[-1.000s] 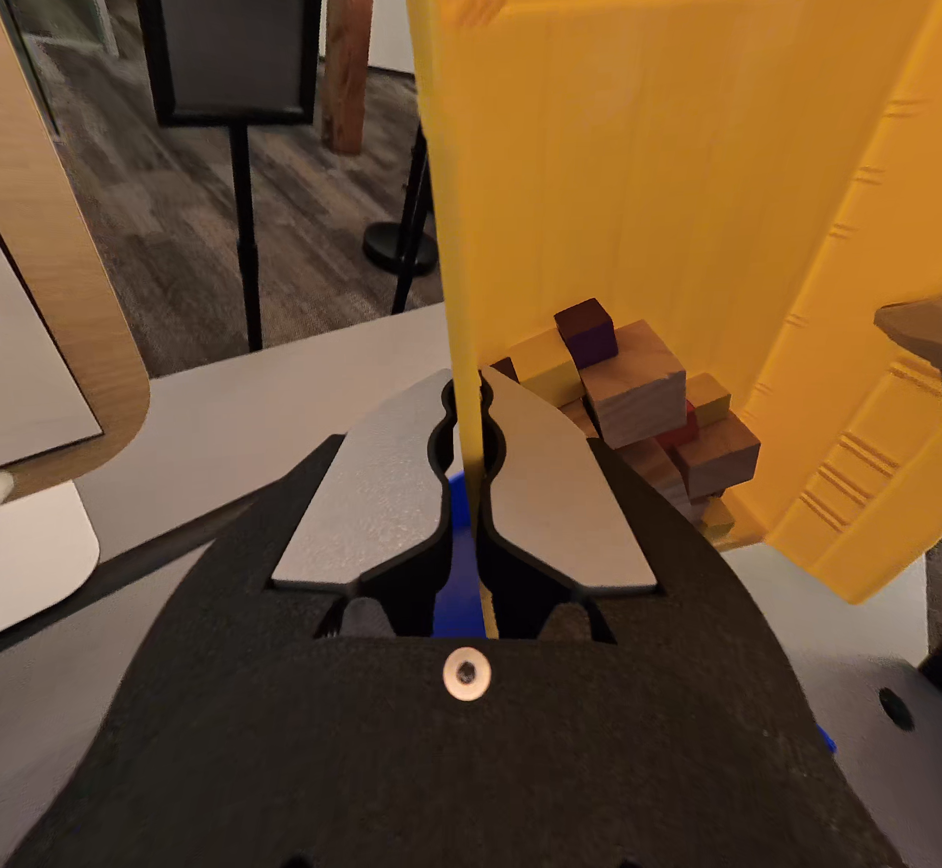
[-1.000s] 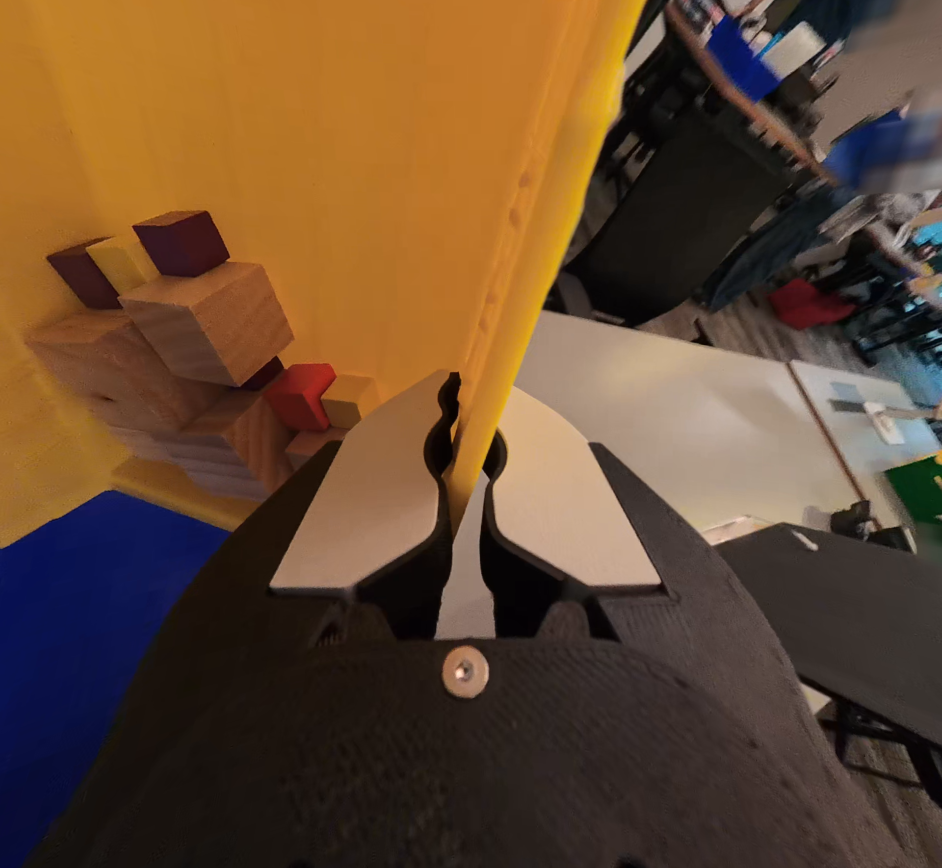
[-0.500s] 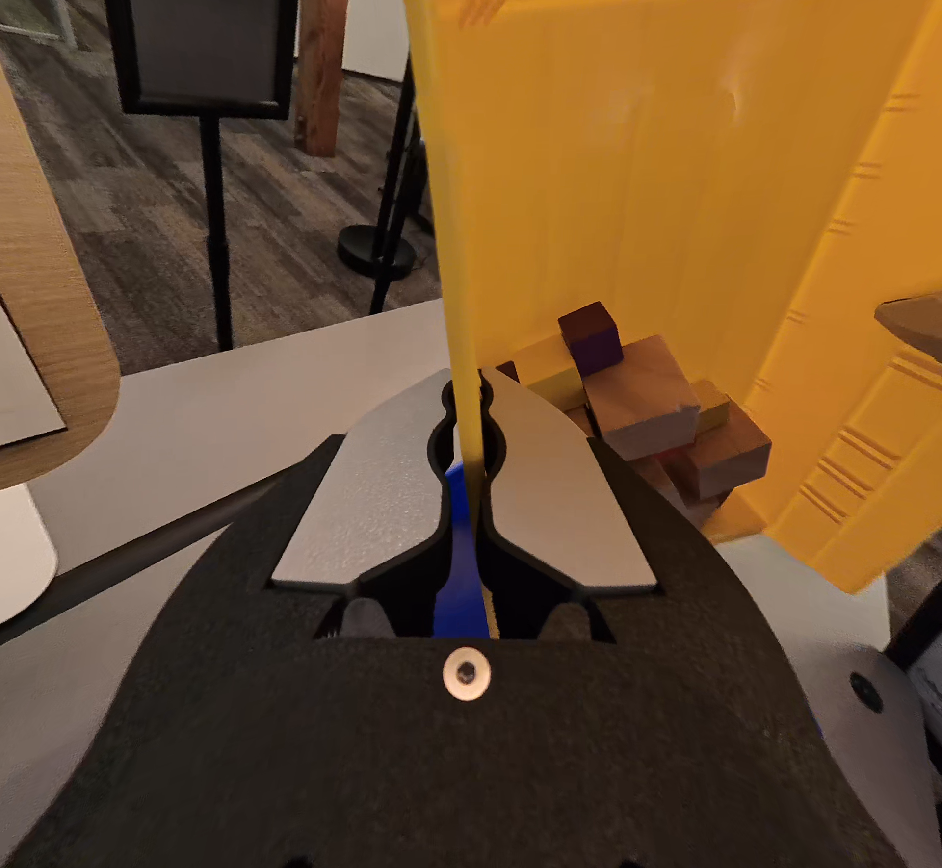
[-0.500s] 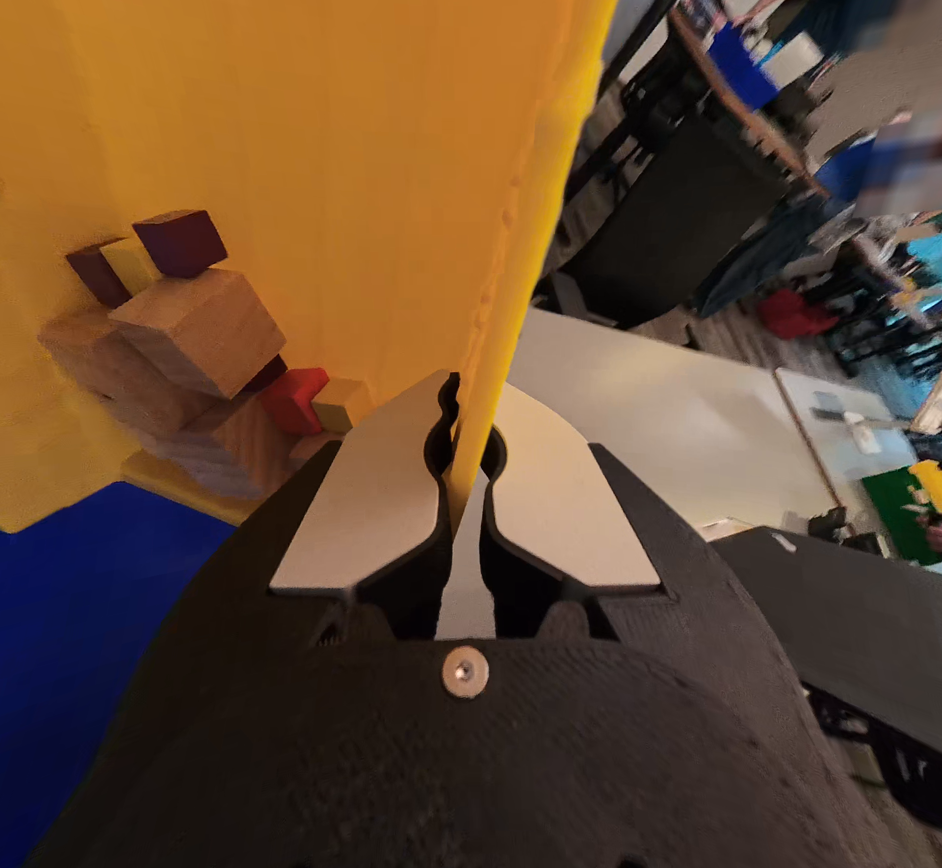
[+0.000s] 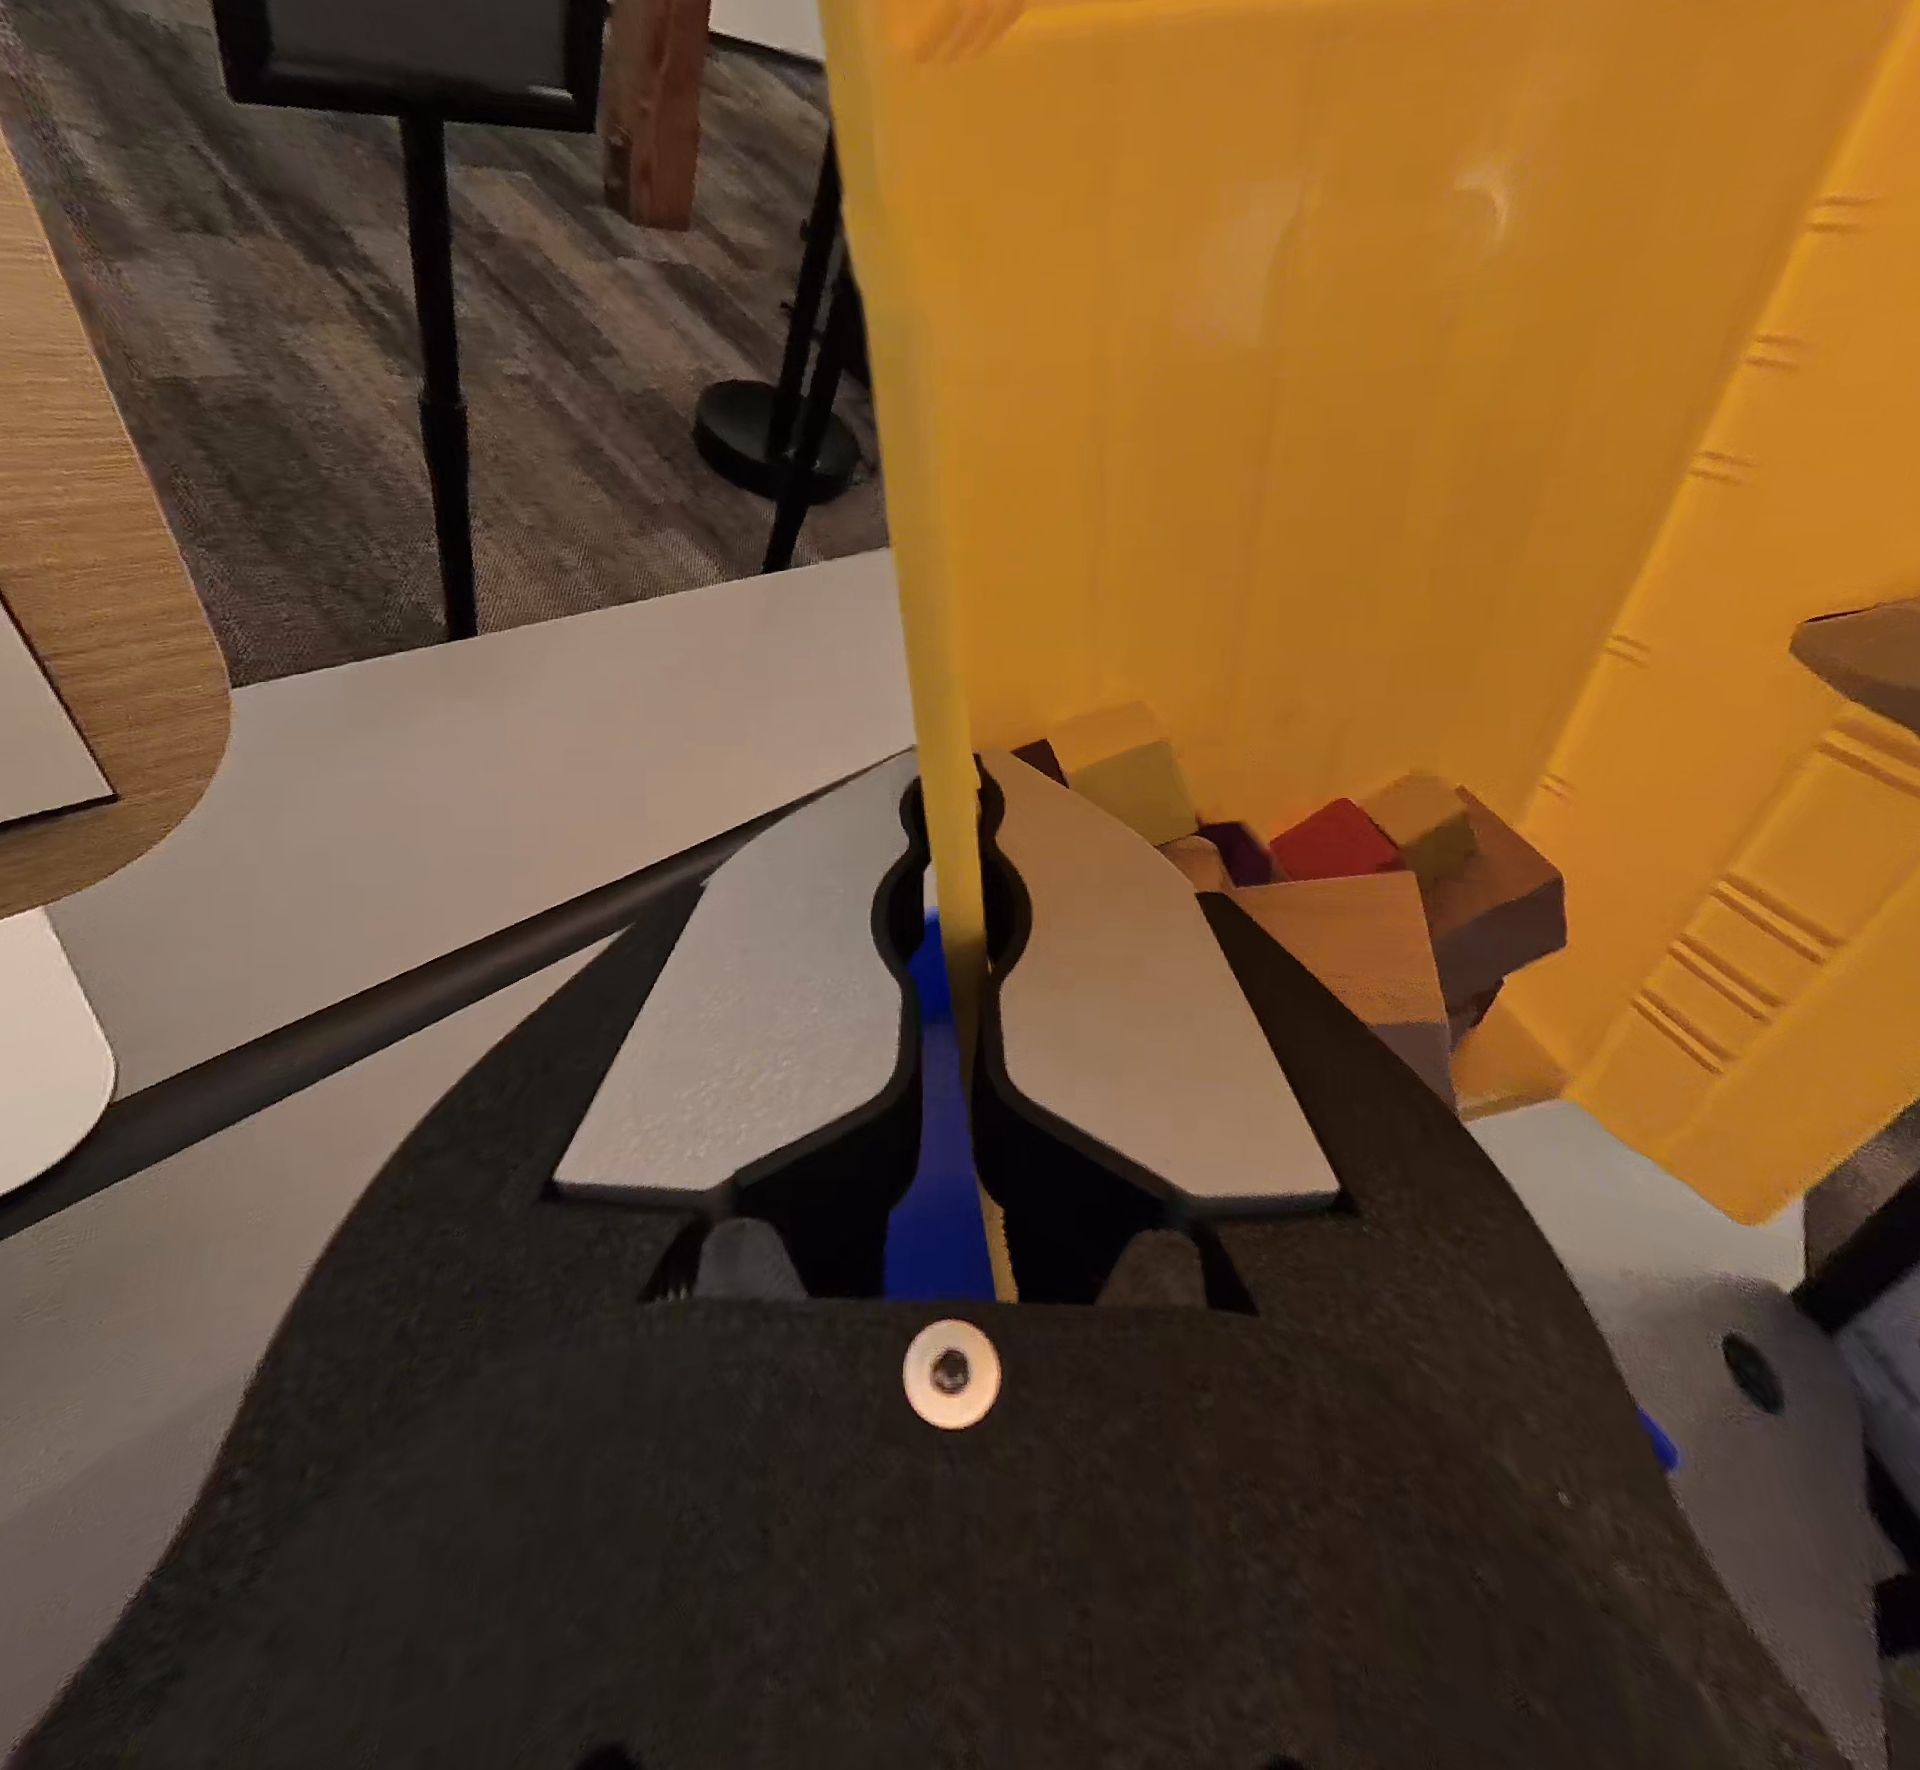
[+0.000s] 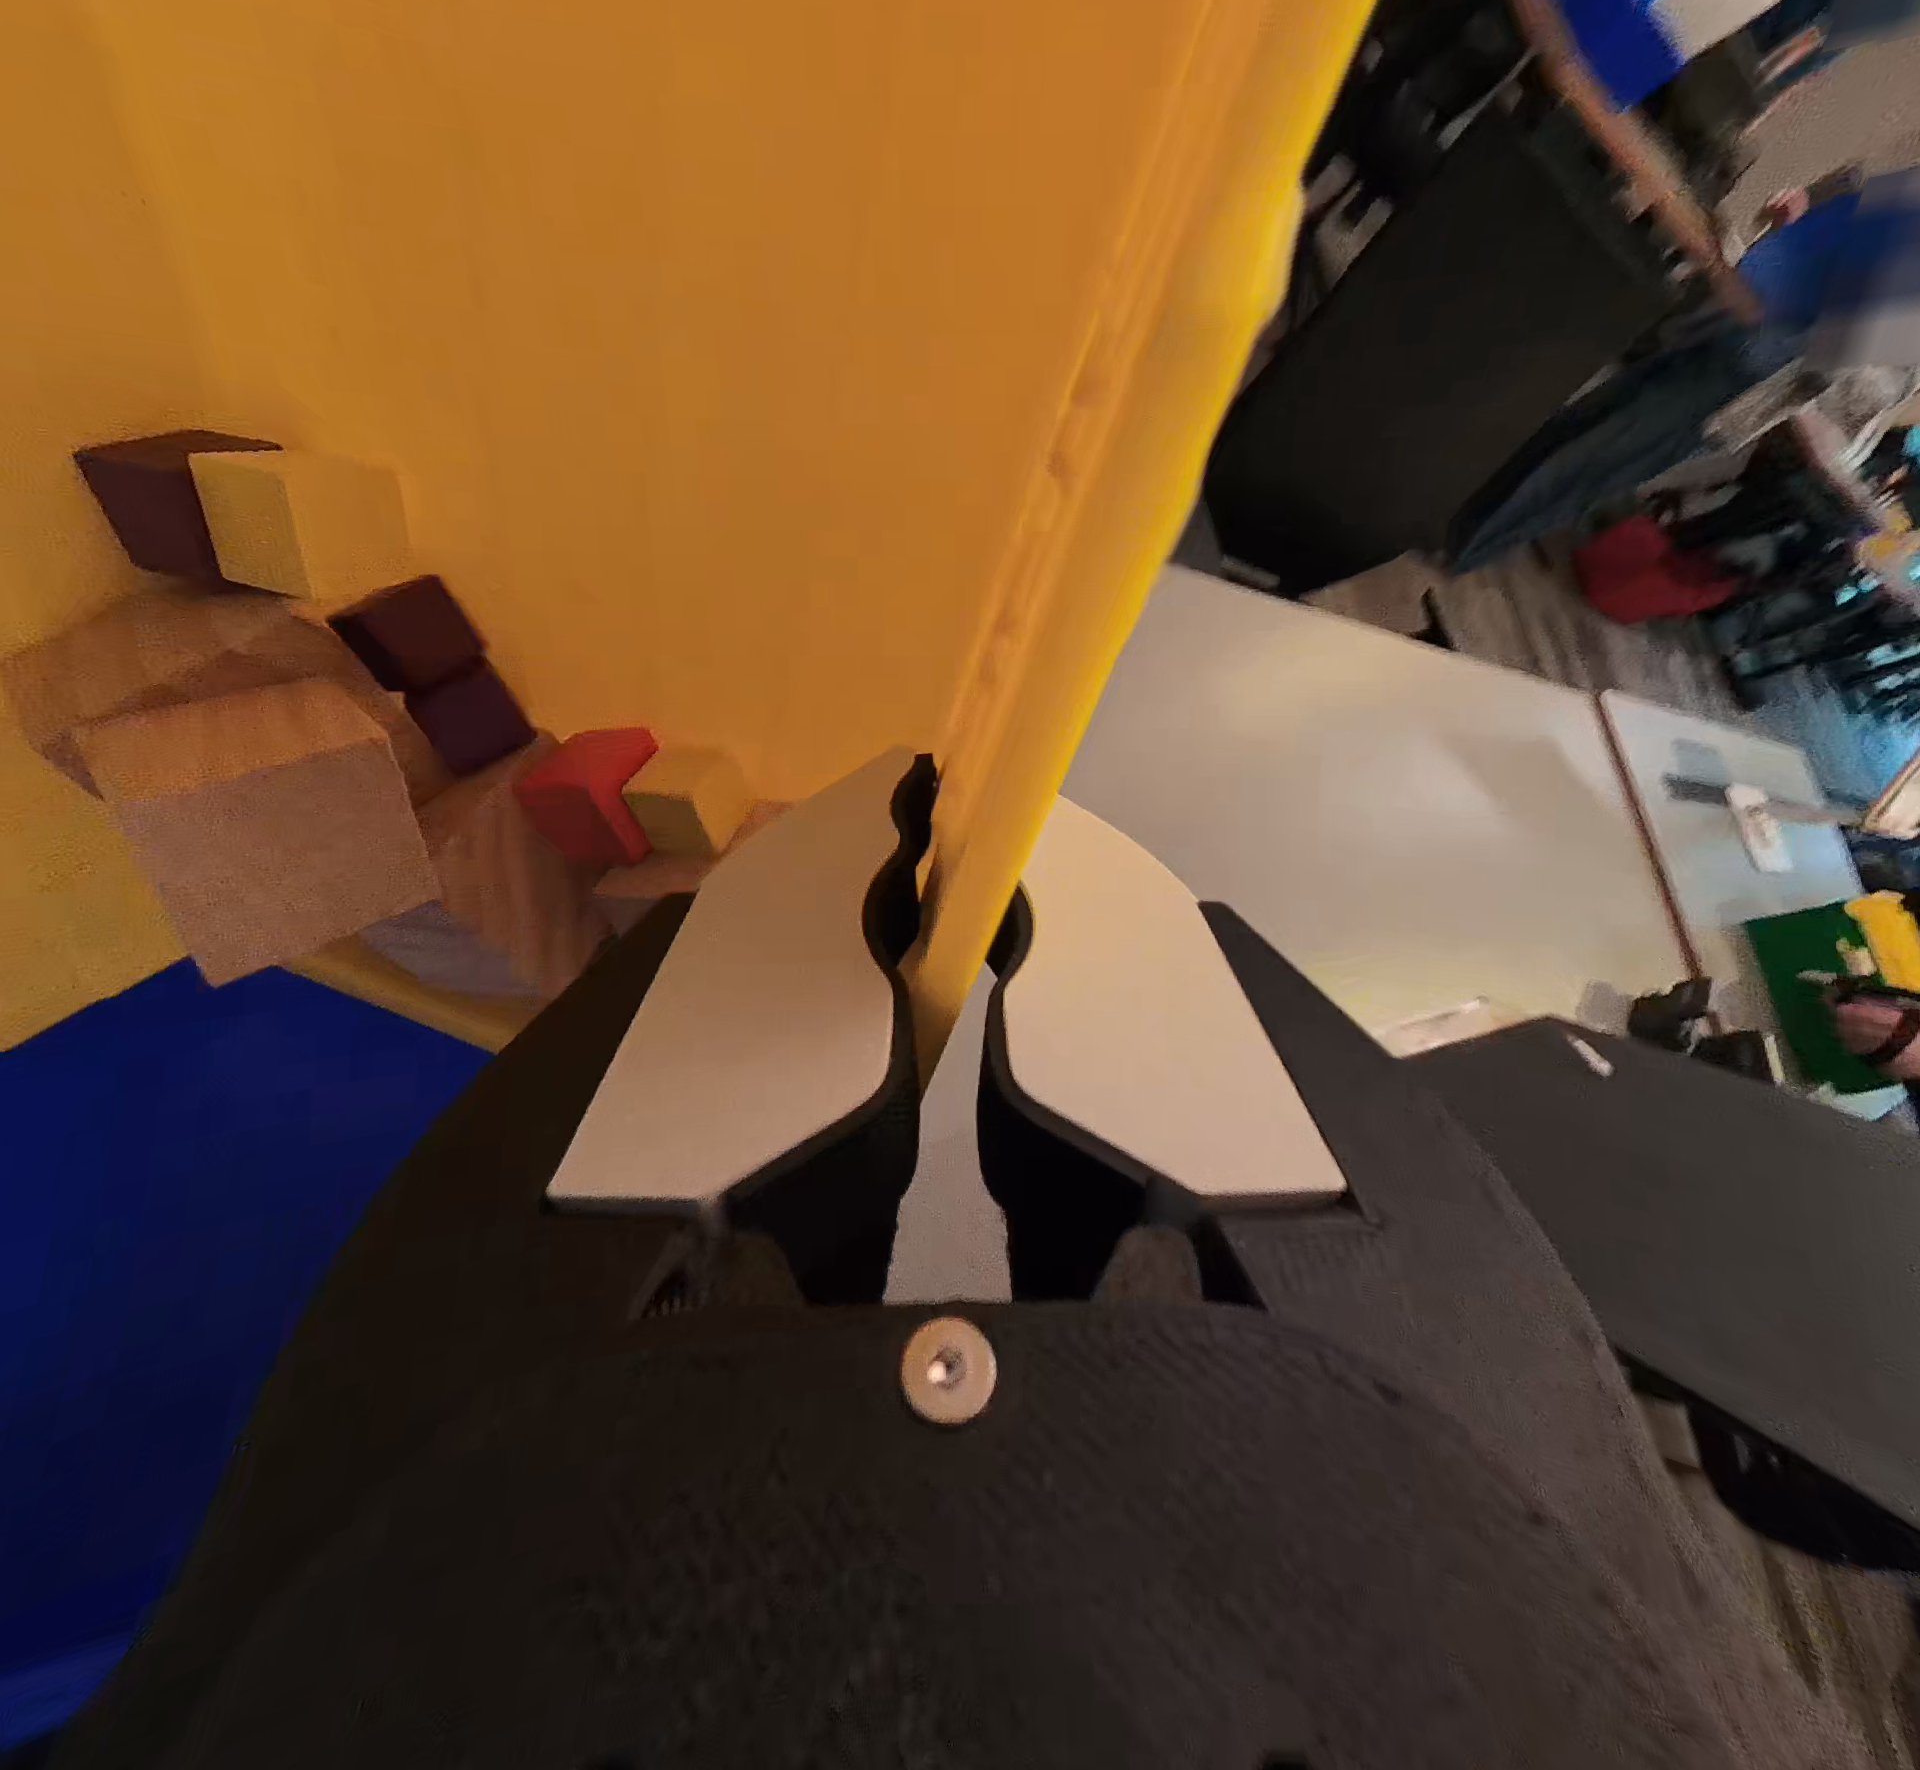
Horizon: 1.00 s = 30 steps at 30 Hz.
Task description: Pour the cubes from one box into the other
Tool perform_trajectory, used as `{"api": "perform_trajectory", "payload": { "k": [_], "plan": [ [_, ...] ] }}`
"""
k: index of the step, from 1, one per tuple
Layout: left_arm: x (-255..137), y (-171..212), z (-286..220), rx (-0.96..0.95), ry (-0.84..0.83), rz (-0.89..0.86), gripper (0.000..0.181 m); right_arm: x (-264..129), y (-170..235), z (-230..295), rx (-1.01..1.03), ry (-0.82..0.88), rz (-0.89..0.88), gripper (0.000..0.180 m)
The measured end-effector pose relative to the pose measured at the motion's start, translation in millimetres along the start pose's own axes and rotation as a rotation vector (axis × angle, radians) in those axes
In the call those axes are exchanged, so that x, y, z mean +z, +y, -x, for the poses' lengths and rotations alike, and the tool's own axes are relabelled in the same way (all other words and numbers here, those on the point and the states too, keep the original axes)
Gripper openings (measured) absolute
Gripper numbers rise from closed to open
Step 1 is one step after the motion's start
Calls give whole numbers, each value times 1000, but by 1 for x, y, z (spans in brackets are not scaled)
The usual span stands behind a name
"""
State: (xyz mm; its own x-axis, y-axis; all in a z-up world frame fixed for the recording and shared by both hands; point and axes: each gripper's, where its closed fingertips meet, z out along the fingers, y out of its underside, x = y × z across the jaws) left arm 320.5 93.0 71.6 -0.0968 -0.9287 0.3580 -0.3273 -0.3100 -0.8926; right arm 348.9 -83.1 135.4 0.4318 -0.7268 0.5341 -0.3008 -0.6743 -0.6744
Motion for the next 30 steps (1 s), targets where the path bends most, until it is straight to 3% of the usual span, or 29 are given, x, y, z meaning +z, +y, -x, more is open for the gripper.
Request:
{"api": "perform_trajectory", "payload": {
  "k": [4, 7, 14, 30],
  "plan": [
    [0, -1, 1, -49, 36, -38, 4, -6, -8, 0, -36, 35, -61, 5],
    [3, 5, 3, -40, 17, 1, 5, -1, -2, 4, -12, 3, 10, 5],
    [5, 9, 10, -96, 44, -9, 4, 1, -6, 8, -50, 22, -14, 5],
    [0, 3, 8, -77, 51, -41, 4, -5, -10, 6, -60, 36, -45, 5]
  ]
}}
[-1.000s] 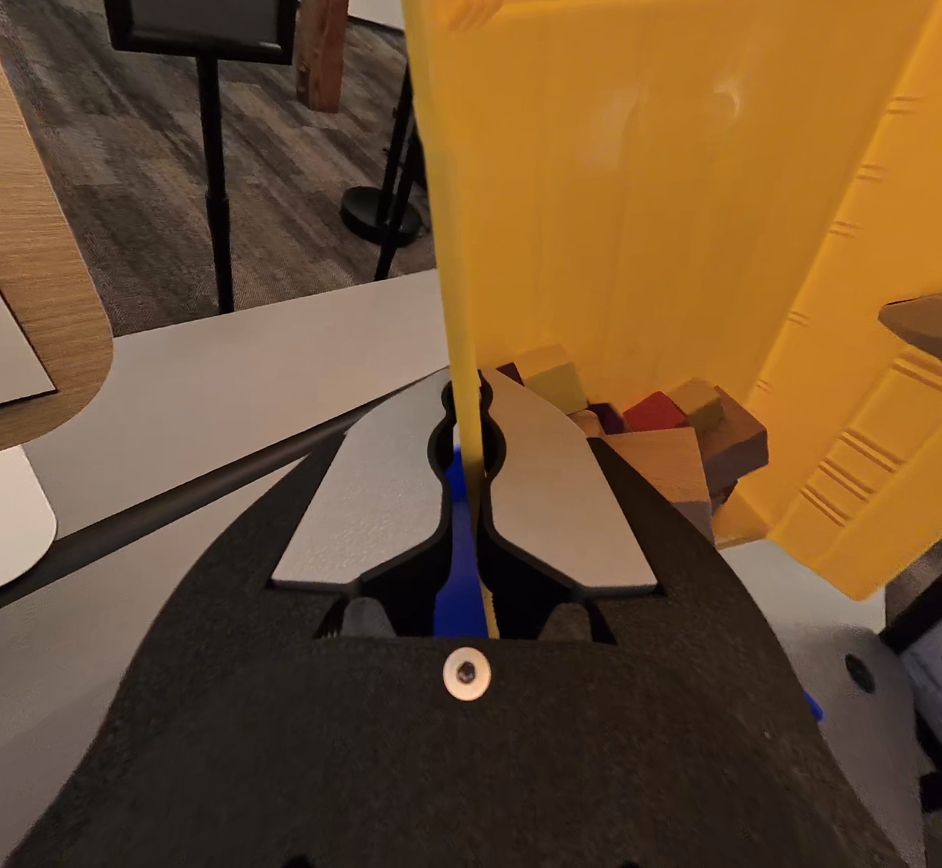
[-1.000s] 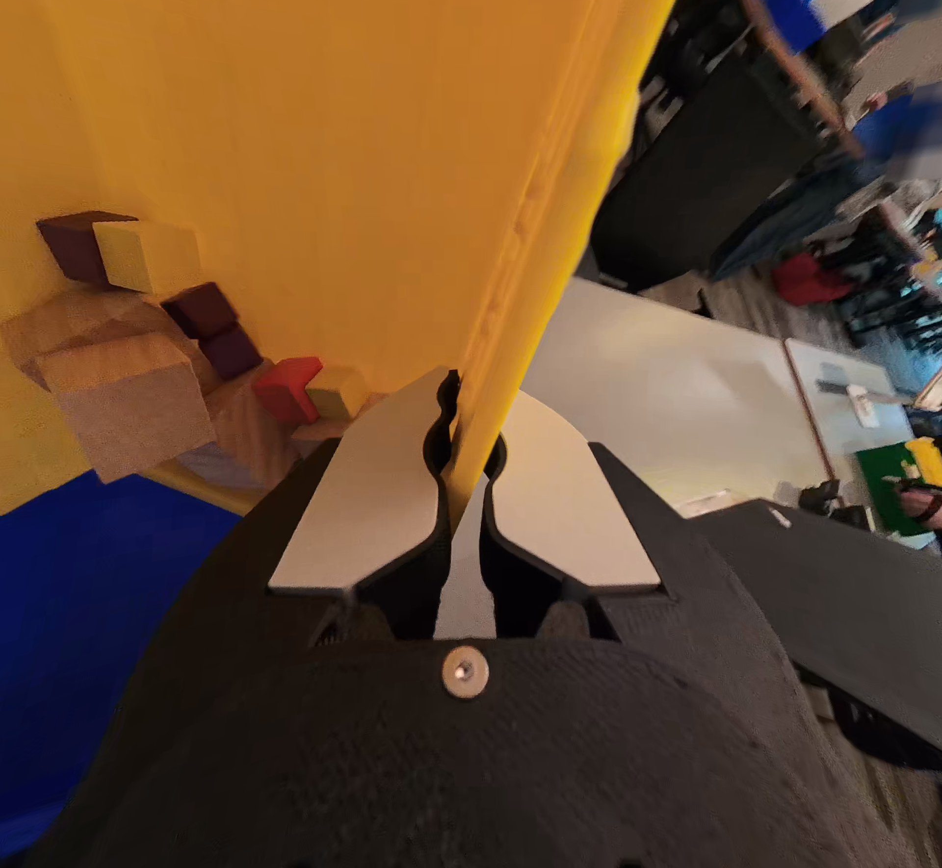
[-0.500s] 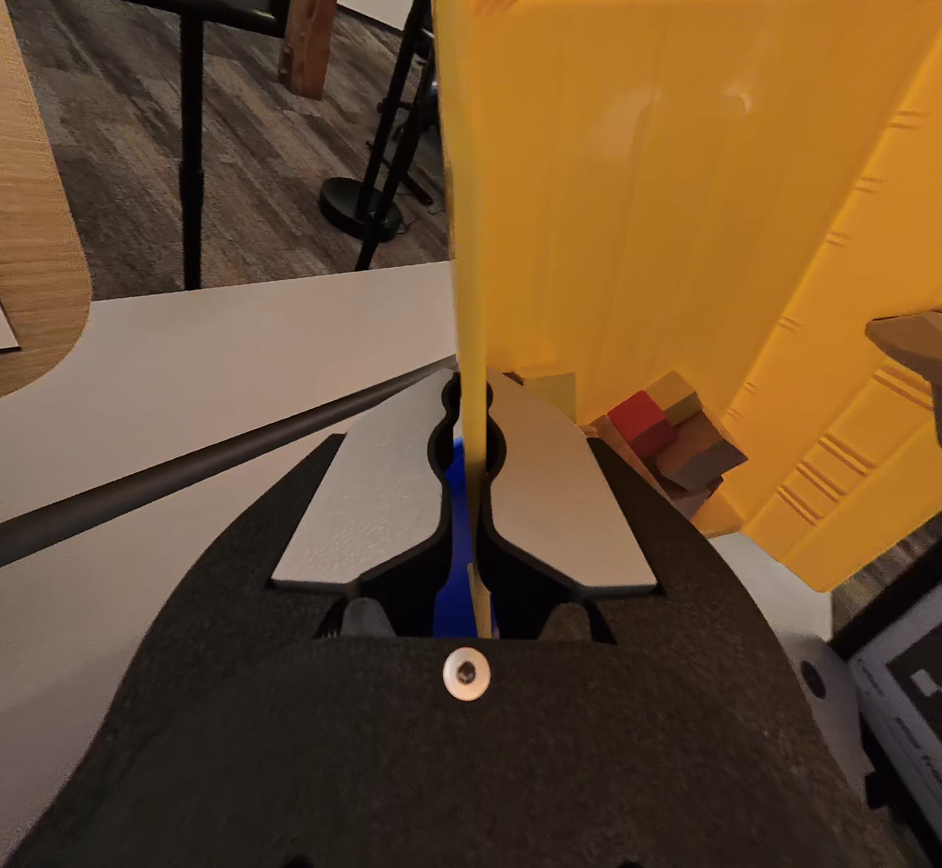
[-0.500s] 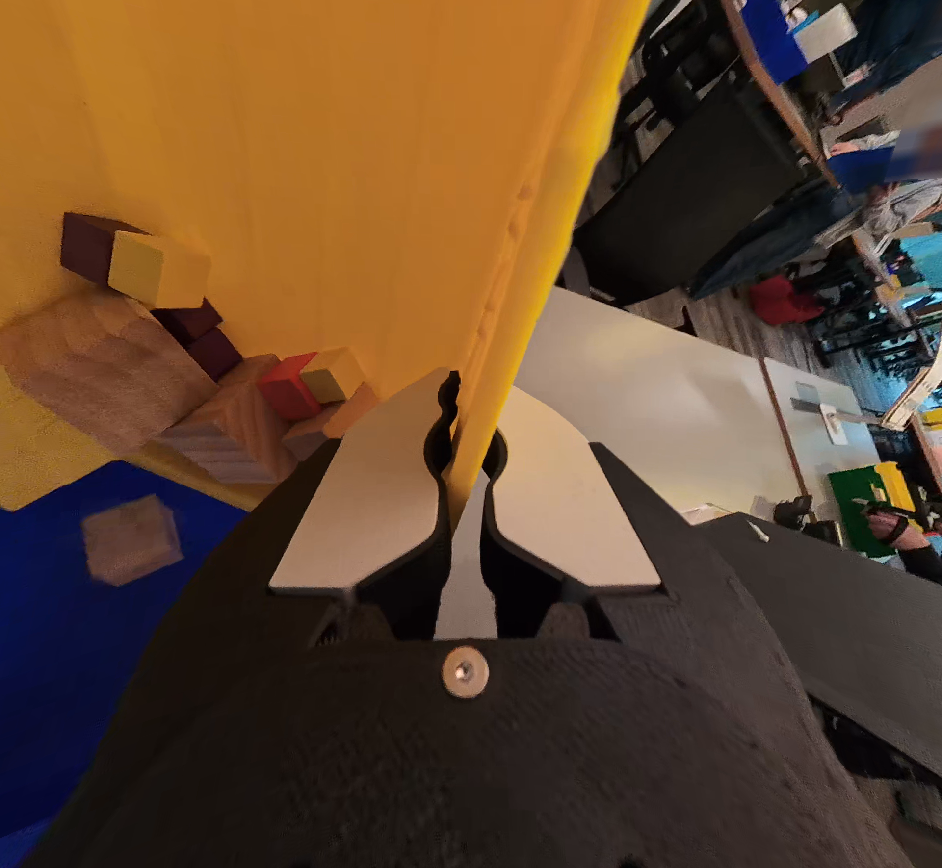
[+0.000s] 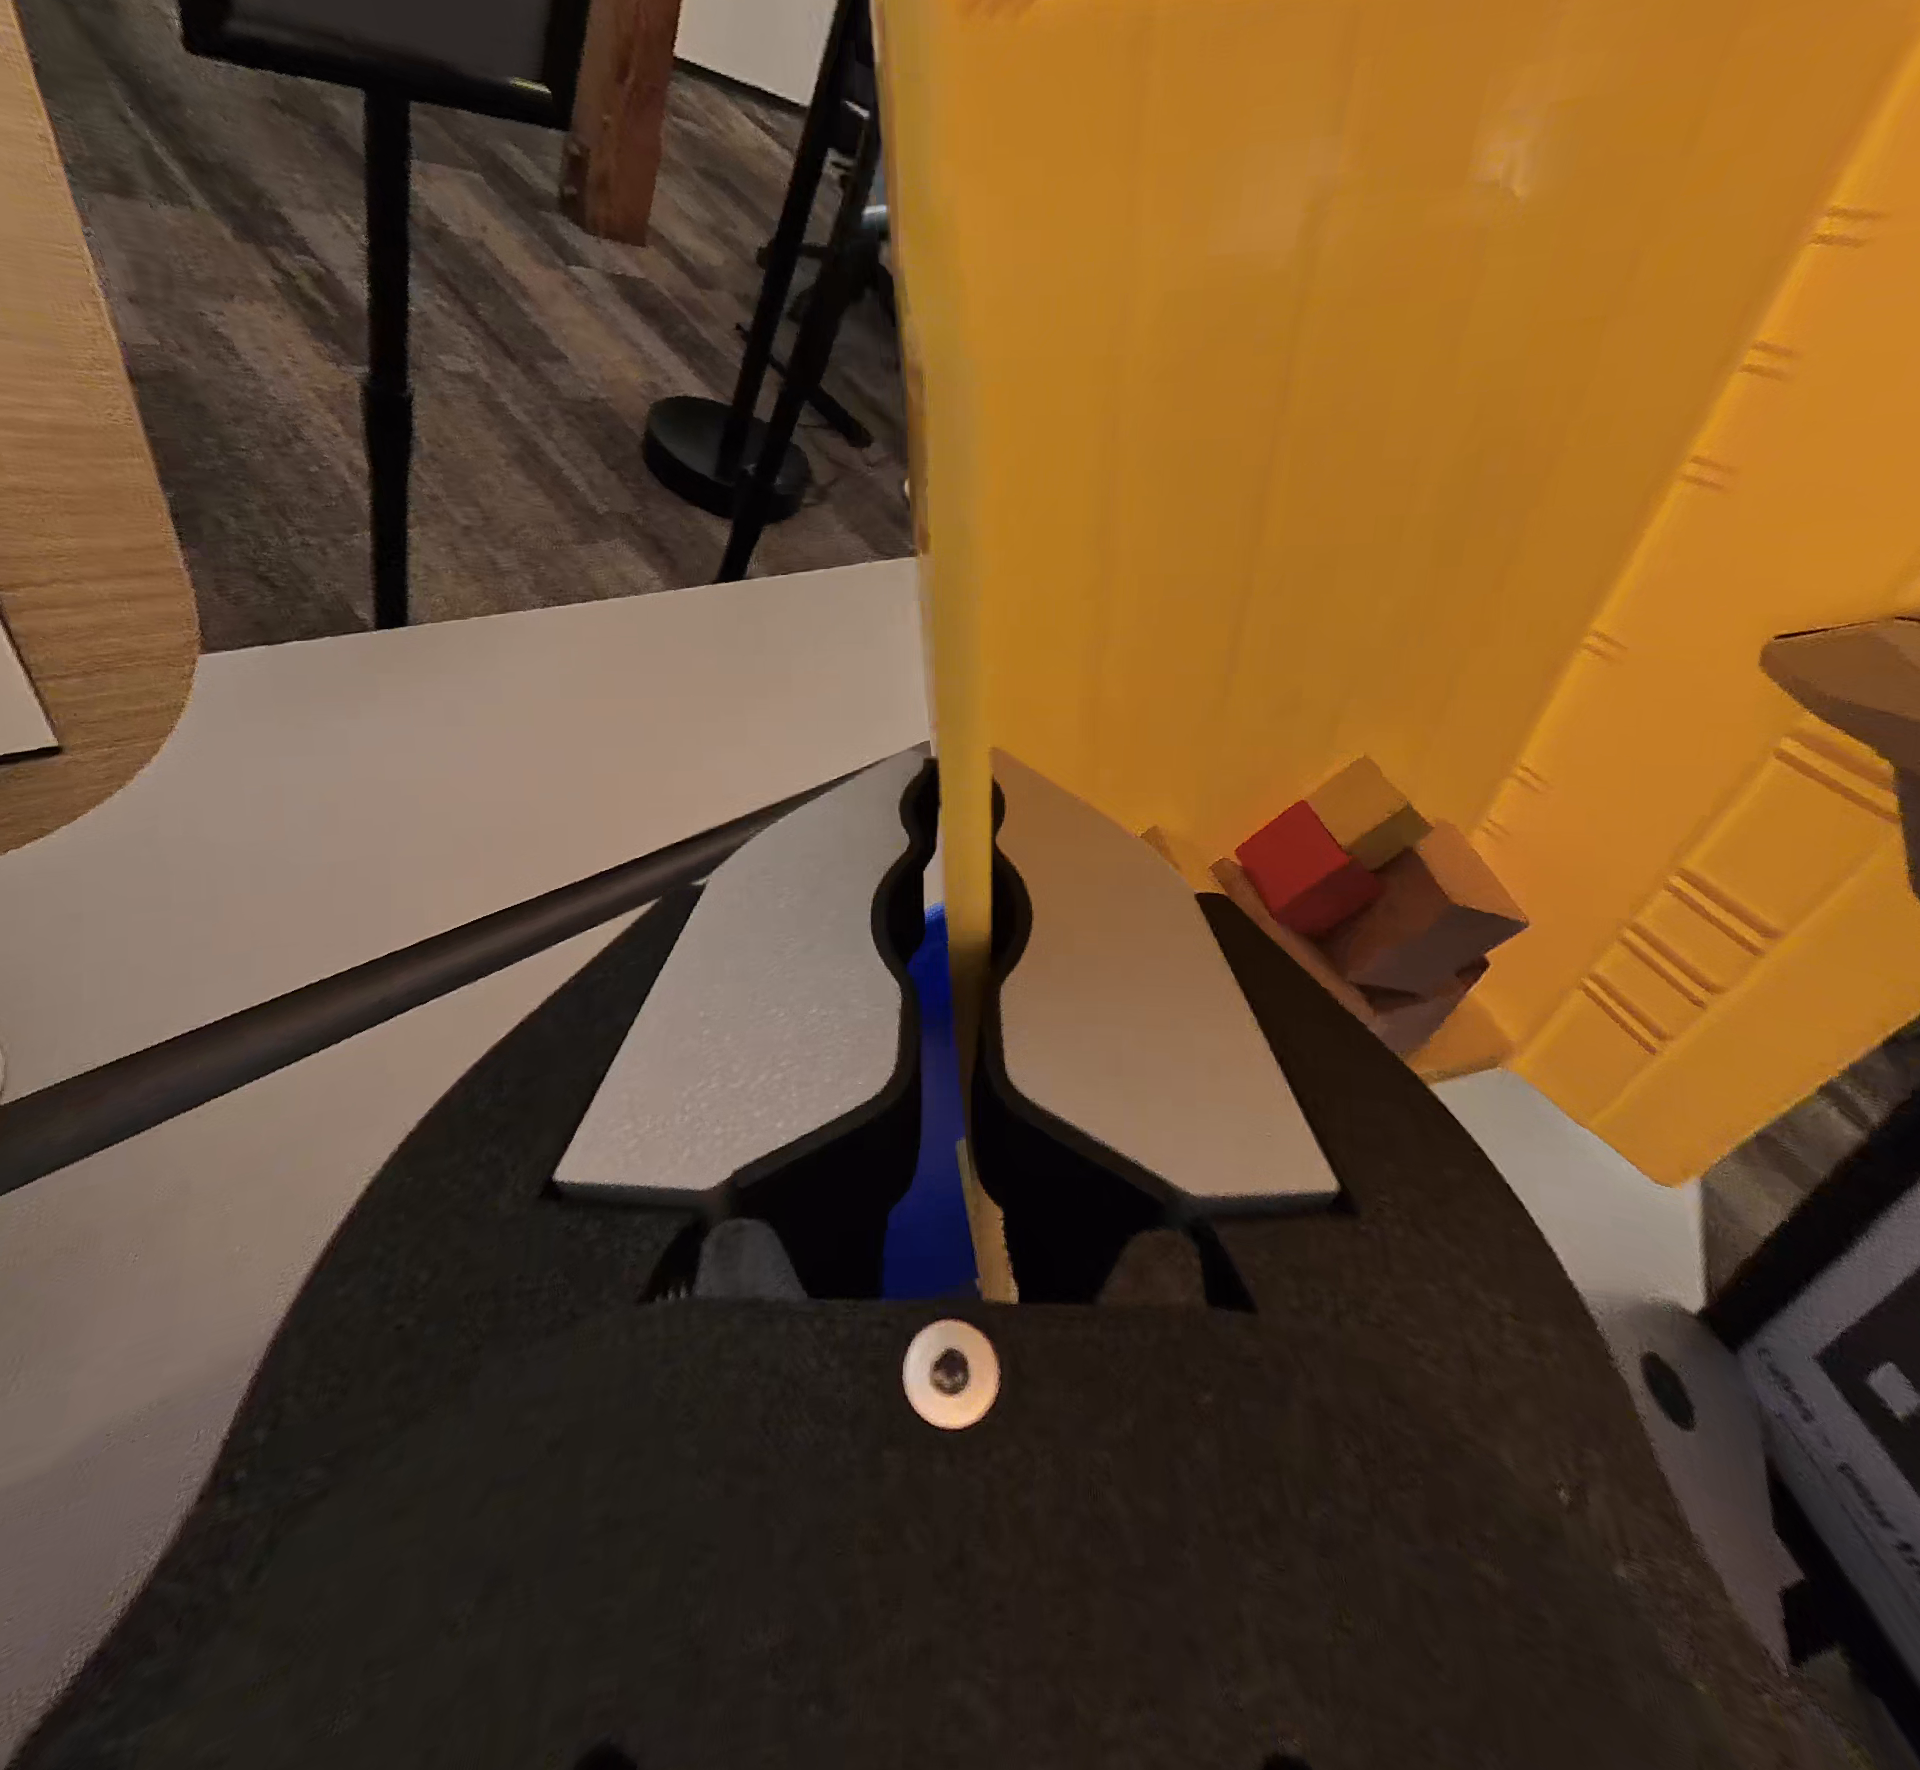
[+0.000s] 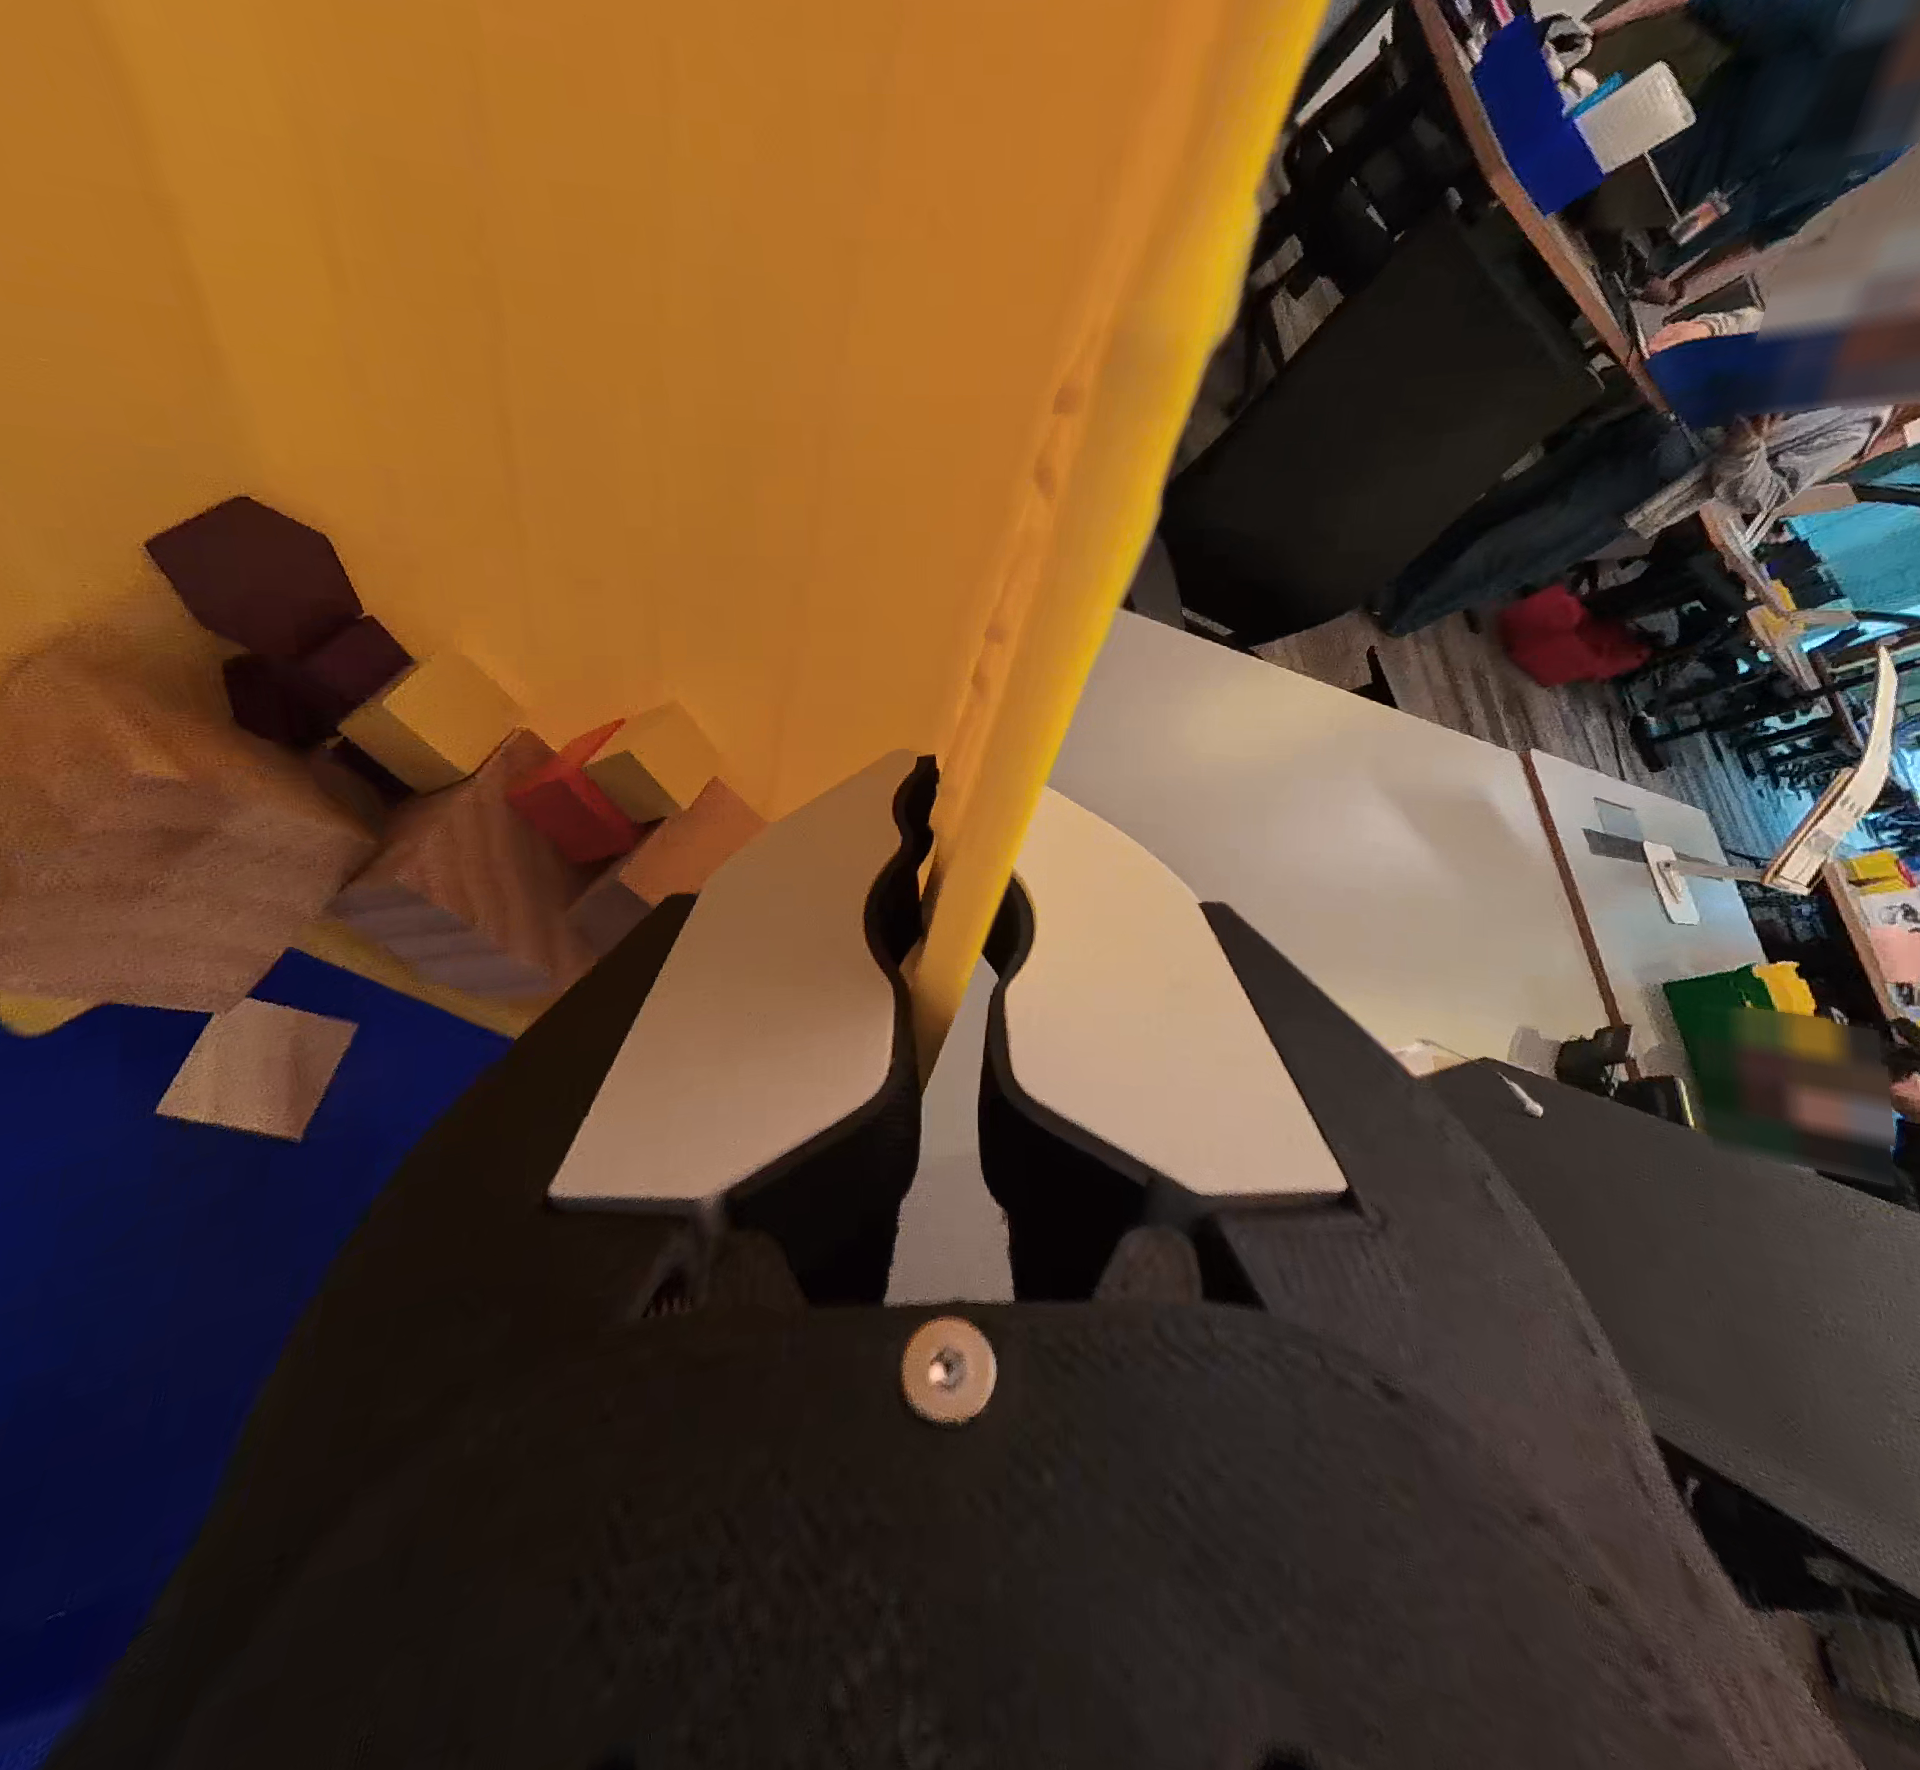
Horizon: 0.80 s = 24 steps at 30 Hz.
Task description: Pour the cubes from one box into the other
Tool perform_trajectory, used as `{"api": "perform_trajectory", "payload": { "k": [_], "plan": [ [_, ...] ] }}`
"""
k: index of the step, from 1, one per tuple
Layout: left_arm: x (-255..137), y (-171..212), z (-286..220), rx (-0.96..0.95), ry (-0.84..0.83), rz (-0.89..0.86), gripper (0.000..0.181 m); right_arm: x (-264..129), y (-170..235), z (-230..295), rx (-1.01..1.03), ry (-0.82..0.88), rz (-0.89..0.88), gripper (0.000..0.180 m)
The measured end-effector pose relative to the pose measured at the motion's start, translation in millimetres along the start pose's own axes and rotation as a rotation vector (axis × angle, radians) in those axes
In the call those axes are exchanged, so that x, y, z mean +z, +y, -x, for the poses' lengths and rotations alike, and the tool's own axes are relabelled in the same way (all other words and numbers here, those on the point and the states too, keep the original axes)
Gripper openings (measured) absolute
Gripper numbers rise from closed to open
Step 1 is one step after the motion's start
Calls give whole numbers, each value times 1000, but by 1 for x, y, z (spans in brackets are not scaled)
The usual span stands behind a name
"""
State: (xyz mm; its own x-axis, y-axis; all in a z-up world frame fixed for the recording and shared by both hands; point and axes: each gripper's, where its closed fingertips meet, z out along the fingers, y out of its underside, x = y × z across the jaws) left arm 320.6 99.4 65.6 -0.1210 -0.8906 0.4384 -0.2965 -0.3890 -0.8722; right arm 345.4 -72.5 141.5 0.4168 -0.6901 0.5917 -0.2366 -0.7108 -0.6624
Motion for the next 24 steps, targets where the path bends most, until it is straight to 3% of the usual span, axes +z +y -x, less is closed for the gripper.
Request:
{"api": "perform_trajectory", "payload": {
  "k": [24],
  "plan": [
    [-3, 3, -3, 0, -10, -1, 5, -8, 1, 1, -4, 4, 49, 5]
  ]
}}
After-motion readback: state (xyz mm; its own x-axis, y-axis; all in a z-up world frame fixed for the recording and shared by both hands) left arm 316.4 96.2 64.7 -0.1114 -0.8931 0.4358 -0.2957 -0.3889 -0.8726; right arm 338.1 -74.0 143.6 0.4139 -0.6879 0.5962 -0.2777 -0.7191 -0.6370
